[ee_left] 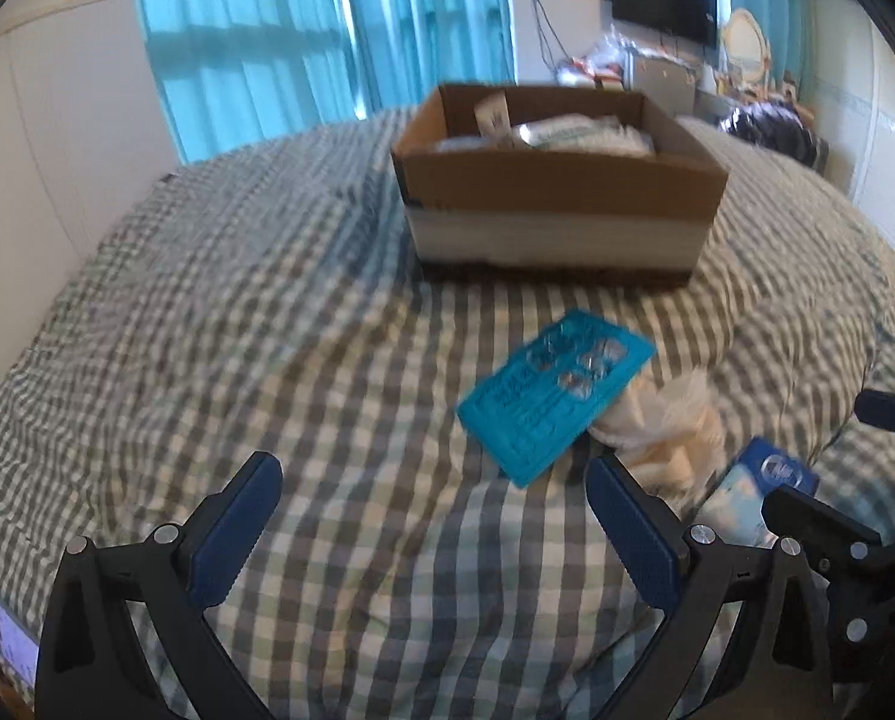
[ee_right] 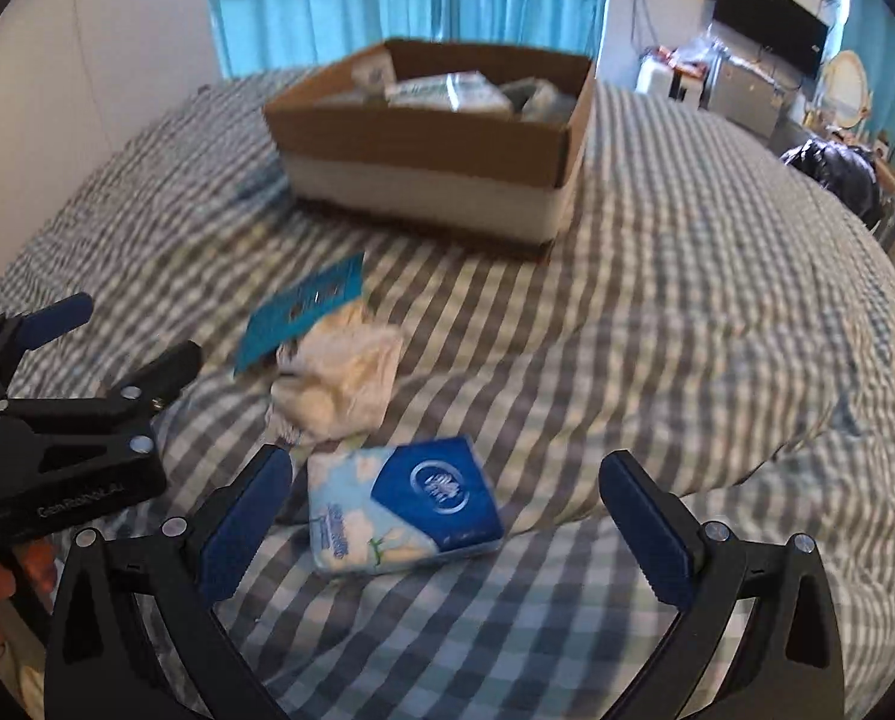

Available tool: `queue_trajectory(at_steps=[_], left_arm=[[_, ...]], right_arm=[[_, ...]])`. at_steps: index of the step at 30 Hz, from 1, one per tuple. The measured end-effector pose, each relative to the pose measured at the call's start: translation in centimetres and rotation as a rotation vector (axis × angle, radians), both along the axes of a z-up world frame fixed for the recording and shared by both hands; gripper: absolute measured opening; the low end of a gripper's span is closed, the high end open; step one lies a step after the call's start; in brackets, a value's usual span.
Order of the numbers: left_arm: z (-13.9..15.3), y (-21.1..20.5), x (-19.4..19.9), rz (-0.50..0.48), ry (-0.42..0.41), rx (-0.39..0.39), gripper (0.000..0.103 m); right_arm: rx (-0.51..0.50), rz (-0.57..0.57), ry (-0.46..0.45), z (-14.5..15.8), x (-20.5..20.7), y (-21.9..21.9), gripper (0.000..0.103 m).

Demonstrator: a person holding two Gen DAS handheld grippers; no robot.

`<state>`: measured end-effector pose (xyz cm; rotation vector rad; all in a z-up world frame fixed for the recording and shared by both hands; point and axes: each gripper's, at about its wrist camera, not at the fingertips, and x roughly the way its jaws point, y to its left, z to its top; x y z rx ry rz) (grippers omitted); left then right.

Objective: Organize objects
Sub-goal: 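Lift both tools out of the box toward the remaining items, then grasp blue blister pack with left tool while right tool grasps tissue pack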

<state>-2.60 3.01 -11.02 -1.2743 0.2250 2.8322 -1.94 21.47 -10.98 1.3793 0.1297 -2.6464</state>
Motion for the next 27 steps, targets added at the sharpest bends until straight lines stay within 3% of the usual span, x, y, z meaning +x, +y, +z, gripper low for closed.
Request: queue_trajectory(at_steps=[4, 10, 11, 22, 27], left_arm=[[-1.2, -0.8, -0.6, 0.023, -0.051, 0.012, 0.103], [-1.6, -2.0, -0.8, 0.062, -0.084, 0.081, 0.103], [-1.5, -2.0, -0.8, 0.061, -0.082, 0.086, 0.103], [-2.1, 0.3, -2.1, 0.000, -0.079, 0.070, 0.103], [-3.0, 2.9, -3.6, -0.062, -0.070, -0.027, 0.100]], right_arm=[[-0.011, 0.016, -0.056, -1.1, -0.2, -0.3, 0.101], [-0.035, 0.053, -0.156, -3.0, -0.7, -0.7, 0.076], [-0.031, 0.054, -0.165, -3.1, -0.7, -0.9, 0.076], [-0.024, 0.001, -0.028, 0.9, -1.2, 1.1, 0.075], [-0.065, -0.049, -0.028, 1.1, -1.9, 2.8, 0.075]])
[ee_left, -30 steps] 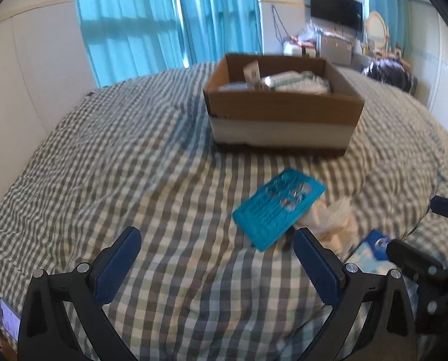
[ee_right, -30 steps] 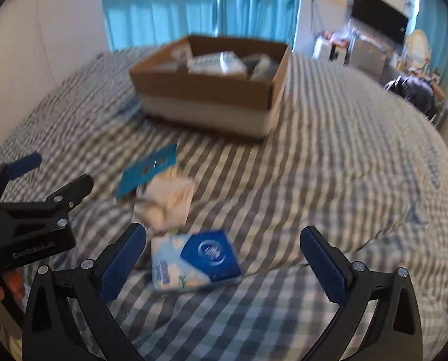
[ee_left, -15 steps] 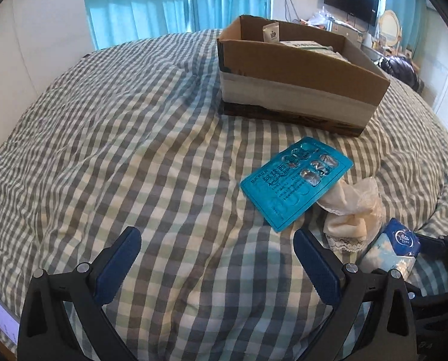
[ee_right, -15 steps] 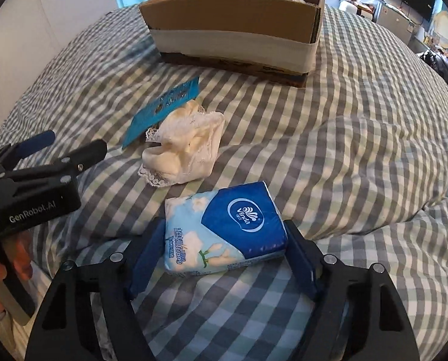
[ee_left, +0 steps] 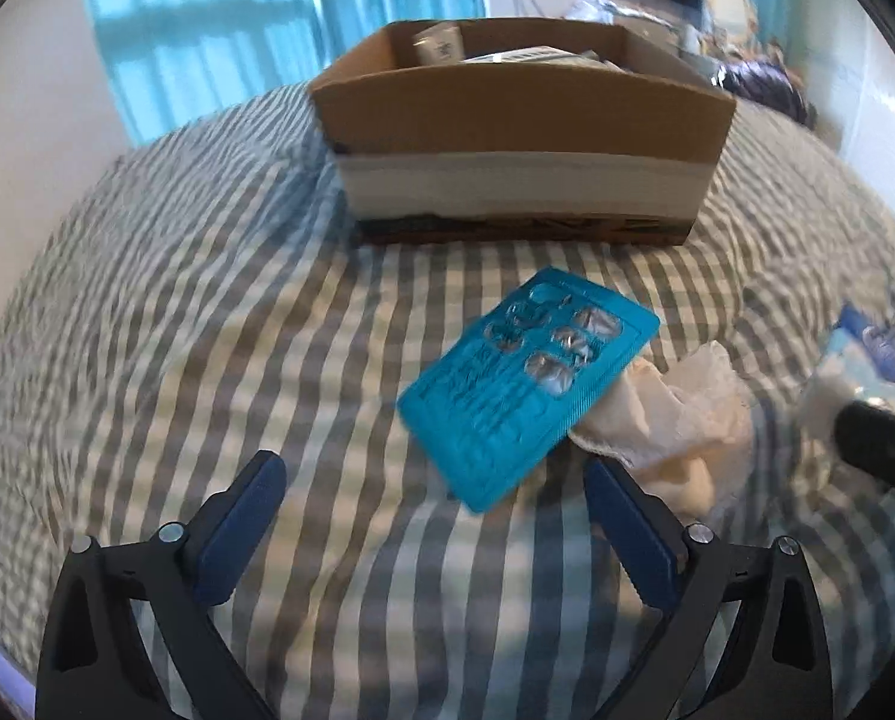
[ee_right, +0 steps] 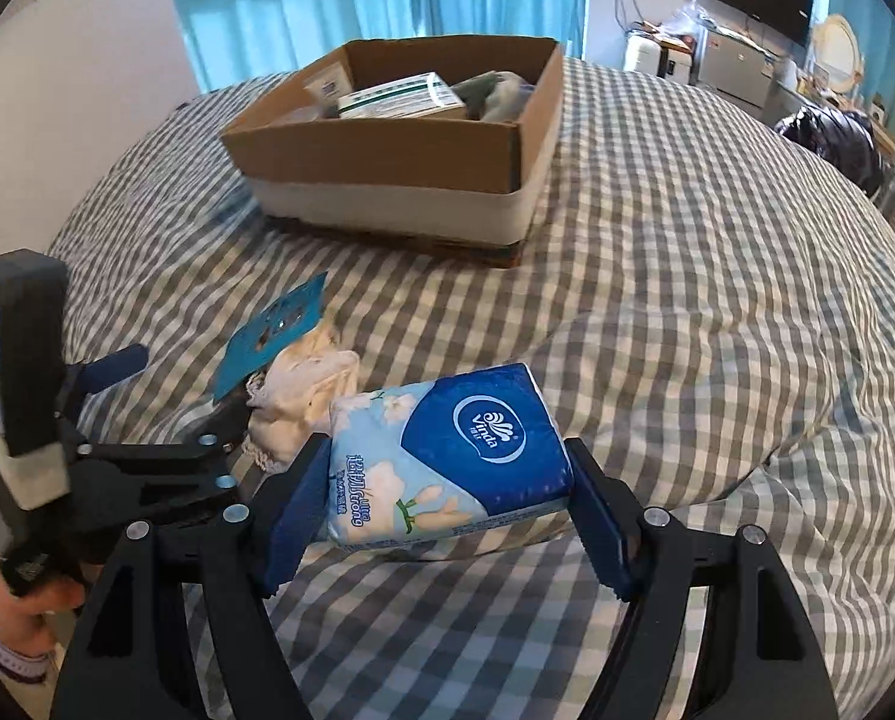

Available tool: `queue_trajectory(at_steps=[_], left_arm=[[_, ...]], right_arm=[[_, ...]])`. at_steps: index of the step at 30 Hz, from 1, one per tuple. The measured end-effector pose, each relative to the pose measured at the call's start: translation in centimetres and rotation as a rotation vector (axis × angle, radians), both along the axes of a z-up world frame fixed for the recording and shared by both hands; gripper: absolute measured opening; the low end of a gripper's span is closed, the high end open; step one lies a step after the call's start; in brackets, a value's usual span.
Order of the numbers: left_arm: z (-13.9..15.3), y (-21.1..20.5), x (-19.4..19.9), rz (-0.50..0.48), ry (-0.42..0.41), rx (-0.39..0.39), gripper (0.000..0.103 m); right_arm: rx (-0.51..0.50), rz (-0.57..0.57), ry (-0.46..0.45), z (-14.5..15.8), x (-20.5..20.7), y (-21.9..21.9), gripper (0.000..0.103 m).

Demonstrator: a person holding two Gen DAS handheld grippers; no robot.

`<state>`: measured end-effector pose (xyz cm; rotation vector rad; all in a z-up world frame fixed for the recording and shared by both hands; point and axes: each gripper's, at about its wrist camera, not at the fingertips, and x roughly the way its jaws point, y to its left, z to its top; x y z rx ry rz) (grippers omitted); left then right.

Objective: Organize objects
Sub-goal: 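Grasp blue blister pack with left tool while right tool grasps tissue pack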

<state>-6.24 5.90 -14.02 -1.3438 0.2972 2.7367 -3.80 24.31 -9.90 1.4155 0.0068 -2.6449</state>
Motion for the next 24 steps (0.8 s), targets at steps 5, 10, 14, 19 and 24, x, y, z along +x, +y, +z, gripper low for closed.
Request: queue_trajectory(at_steps=[5, 10, 14, 19, 24], left_arm=[[-0.6, 1.6, -1.8, -0.081, 0.015, -0.045, 0.071], [-1.0, 0.9, -3.2, -0.096, -0.012, -0.015, 0.023], [0.3, -1.2, -2.8, -0.028, 0.000, 0.058, 0.007], [1.9, -2.7, -1.3, 0.011, 0.020, 0.126, 0.007], [4.0, -2.8, 0.3, 0.012, 0.041, 0.147, 0.007]], right_arm=[[-0.028, -0.004, -0.002, -0.3, -0.3, 0.3, 0.075], [-0.042, -0.012, -0.015, -0.9, -0.6, 0.5, 0.075], [-0.044, -0.019, -0.015, -1.1, -0.7, 0.6, 0.075], [-0.027, -0.012, -0.001, -0.7, -0.4, 0.3, 0.075], [-0.005, -0.005, 0.038, 0.8, 0.3, 0.1, 0.075]])
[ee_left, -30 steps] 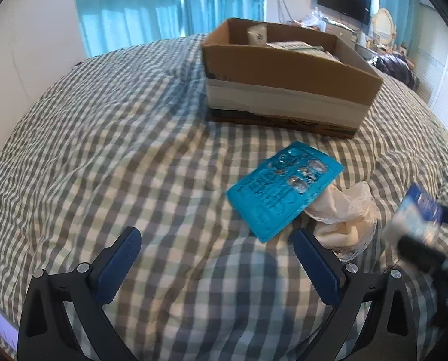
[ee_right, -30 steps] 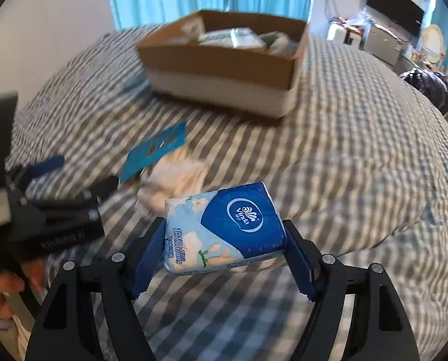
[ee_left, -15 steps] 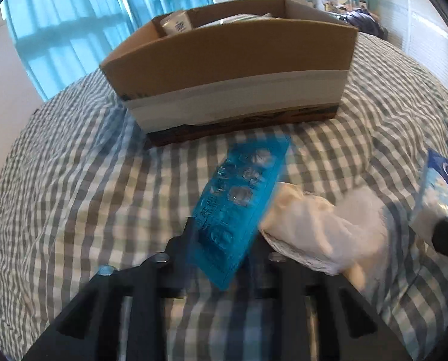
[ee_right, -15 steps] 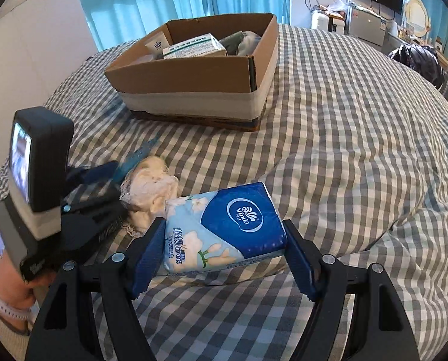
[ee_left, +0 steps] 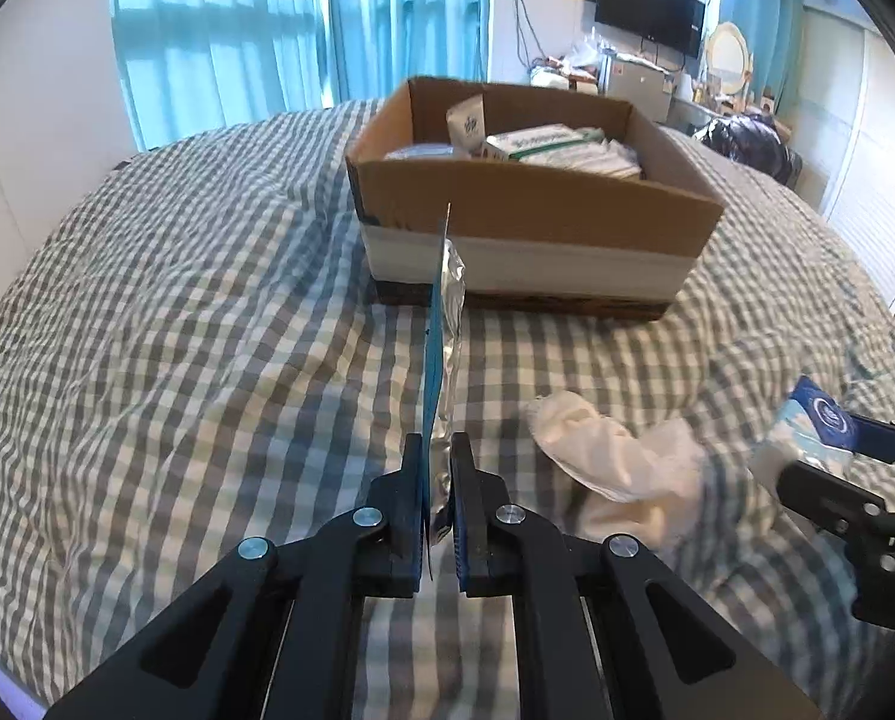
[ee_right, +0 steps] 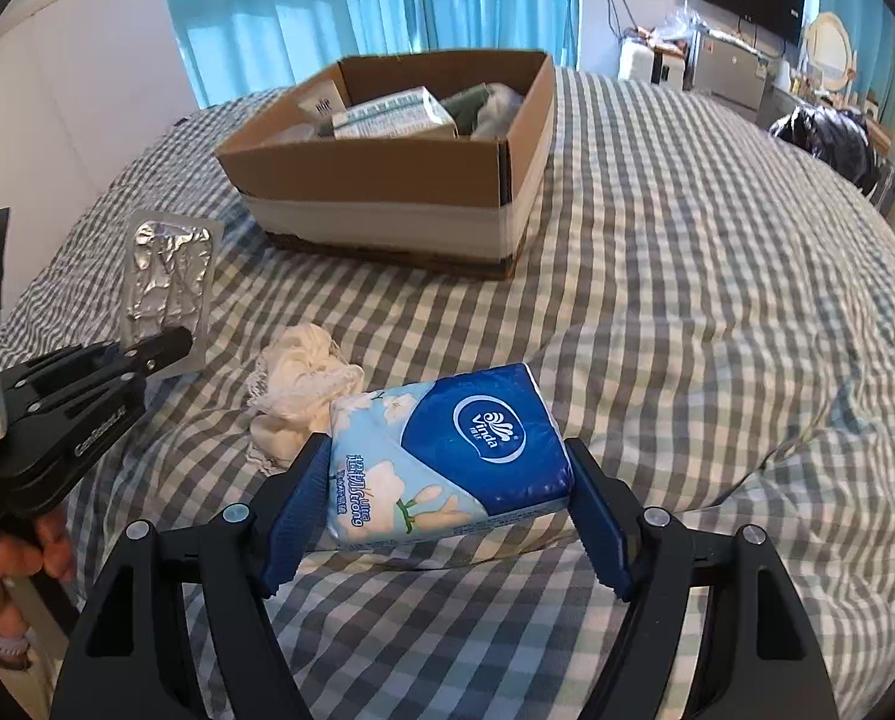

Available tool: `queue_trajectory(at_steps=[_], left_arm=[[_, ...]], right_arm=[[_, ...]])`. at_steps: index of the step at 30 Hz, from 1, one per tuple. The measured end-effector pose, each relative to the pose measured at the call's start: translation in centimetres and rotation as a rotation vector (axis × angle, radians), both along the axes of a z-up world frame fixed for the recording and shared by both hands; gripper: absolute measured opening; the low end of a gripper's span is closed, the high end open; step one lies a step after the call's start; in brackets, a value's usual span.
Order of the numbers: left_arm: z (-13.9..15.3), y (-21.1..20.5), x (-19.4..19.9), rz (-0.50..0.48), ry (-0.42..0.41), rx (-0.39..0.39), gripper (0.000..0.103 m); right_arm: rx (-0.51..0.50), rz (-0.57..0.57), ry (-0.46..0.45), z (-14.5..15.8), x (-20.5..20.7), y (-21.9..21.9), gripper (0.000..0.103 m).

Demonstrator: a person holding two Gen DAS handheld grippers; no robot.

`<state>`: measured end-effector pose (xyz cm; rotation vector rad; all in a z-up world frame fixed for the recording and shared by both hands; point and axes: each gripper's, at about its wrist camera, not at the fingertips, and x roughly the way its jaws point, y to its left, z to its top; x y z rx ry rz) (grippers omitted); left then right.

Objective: Organize objects
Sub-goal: 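Grasp blue blister pack with left tool while right tool grasps tissue pack, then drop blister pack into box with left tool while right tool drops tissues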

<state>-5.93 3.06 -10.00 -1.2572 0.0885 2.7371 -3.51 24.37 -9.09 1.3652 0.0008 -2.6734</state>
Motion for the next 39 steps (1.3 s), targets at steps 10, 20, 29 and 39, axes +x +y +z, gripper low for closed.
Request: queue_trajectory(at_steps=[10, 20, 29, 39], left_arm=[[4.0, 0.0, 4.7, 0.019, -0.004, 0.073, 0.007], [9.3, -1.0, 6.2, 0.014, 0.079, 0.119, 0.007], [15.1, -1.2, 1.8, 0.007, 0.172, 0.116, 0.007], [16.0, 0.9, -7.0, -0.029, 0.172, 0.100, 0.007]], right_arm=[[0.009, 0.026, 0.111, 4.9, 3.3, -1.1, 0.075], [0.017, 0.025, 0.237, 11.0, 5.8, -0.4, 0.075], [0.027, 0.014, 0.383, 18.2, 2.2, -0.1, 0.075], [-0.019, 0.026, 0.429, 19.9, -7.7, -1.5, 0.075]])
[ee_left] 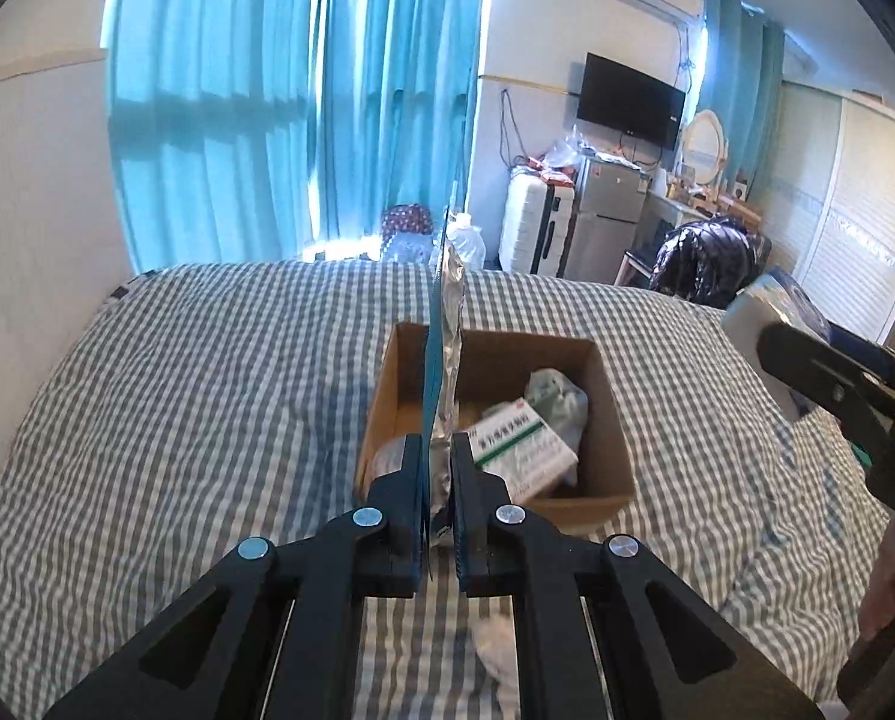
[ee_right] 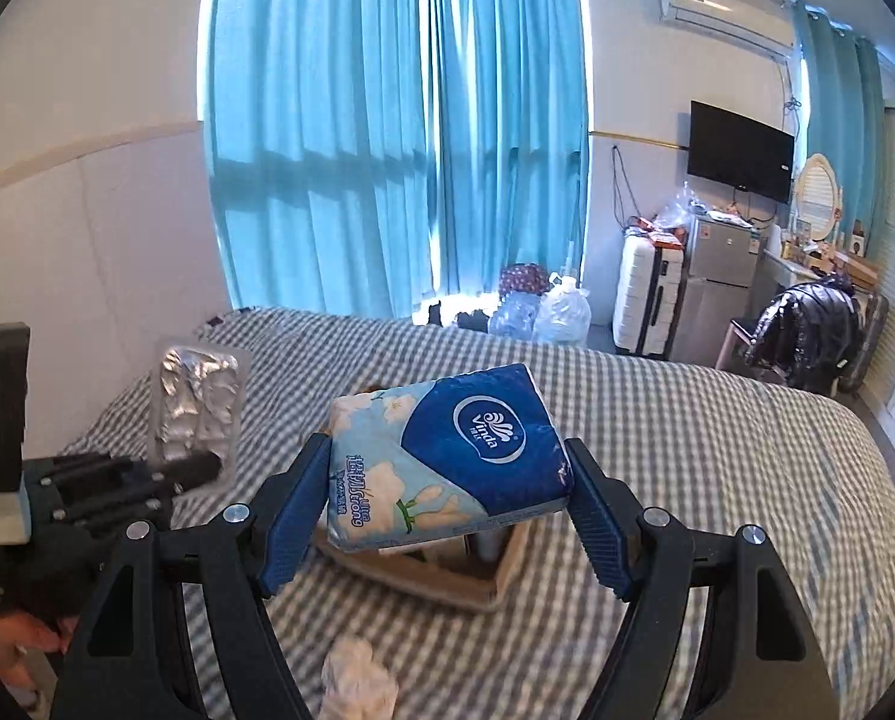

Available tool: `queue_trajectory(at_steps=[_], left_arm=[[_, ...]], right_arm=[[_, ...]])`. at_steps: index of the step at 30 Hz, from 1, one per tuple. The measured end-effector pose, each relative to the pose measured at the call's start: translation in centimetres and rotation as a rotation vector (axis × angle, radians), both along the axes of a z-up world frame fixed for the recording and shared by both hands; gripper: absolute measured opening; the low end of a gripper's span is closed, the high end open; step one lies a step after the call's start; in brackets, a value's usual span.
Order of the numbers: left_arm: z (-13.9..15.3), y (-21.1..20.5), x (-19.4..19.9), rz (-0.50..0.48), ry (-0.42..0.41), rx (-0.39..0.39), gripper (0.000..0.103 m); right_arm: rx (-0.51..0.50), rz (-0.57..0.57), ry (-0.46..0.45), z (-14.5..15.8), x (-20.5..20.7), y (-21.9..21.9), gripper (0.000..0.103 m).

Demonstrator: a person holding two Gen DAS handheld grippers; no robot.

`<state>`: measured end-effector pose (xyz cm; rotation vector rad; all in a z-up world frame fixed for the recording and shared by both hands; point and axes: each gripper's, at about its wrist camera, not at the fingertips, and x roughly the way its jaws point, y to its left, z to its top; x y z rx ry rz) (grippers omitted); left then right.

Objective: Organize objects
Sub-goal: 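Drop blister pack into box with left tool while right tool drops tissues, then lift both tools out of the box toward the white lace cloth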

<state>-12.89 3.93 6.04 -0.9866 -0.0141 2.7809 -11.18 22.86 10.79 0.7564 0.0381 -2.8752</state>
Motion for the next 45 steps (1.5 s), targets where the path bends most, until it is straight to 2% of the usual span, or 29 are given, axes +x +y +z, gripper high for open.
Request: queue_trajectory(at_steps=[5, 13, 18, 24, 25, 27, 28, 29, 30, 31, 32, 33, 37, 42, 45], left_arm=[[-1.0, 0.8, -5.1, -0.010, -0.010, -0.017, 0.007], [-4.9, 3.2, -12.3, -0.036, -0.033, -0.077, 0.007], [-8.2, 4.0, -14.2, -0.047, -0.079, -0.090, 0.007], [-10.5, 4.1, -15.0, -0.053, -0.124, -0.085, 0.007], [-10.5, 4.2, -15.0, -0.057, -0.124, -0.078, 0.007], [-10.5, 4.2, -14.6, -0.040, -0.125, -0.085, 0.011], [-10.3, 4.1, -14.6, -0.036, -0.130, -0.087, 0.013], [-10.2, 4.0, -14.5, -0.029, -0.138, -0.084, 0.021], [-10.0, 3.8, -14.4, -0.024, -0.142, -0.077, 0.036], [-9.6, 3.6, -14.1, -0.015, -0.142, -0.064, 0.045], [-9.2, 3.4, -13.8, -0.004, -0.137, -0.053, 0.064], [-8.6, 3.2, -13.4, 0.007, -0.127, -0.042, 0.072], [-5.5, 2.6, -11.1, 0.023, -0.096, -0.018, 0.078], [-0.6, 2.6, -6.5, 0.028, 0.003, -0.060, 0.097], [2.1, 2.0, -3.2, 0.037, 0.058, -0.069, 0.101]], right_arm=[[-0.012, -0.003, -0.003, -1.5, -6.1, 0.2, 0.075], [-0.048, -0.006, -0.088, -7.2, -14.7, 1.7, 0.075], [-0.056, -0.003, -0.143, -11.4, -16.6, 2.5, 0.075], [-0.100, -0.025, -0.163, -13.6, -17.4, 4.2, 0.076], [-0.107, -0.025, -0.159, -13.6, -17.4, 4.4, 0.078], [-0.128, -0.033, -0.134, -13.1, -16.9, 4.8, 0.089], [-0.134, -0.057, -0.104, -12.5, -16.6, 5.1, 0.097], [-0.135, -0.077, -0.074, -11.8, -16.0, 5.4, 0.099], [-0.135, -0.079, -0.058, -11.0, -15.6, 5.6, 0.100], [-0.132, -0.079, -0.049, -10.3, -15.3, 5.7, 0.101], [-0.128, -0.079, -0.039, -9.4, -14.8, 5.8, 0.103], [-0.123, -0.079, -0.030, -8.5, -14.2, 5.7, 0.103], [-0.093, -0.090, 0.009, -4.9, -11.2, 5.5, 0.103], [-0.055, -0.076, 0.062, 0.4, -6.1, 4.5, 0.103], [-0.030, -0.076, 0.093, 2.7, -2.8, 3.8, 0.103]])
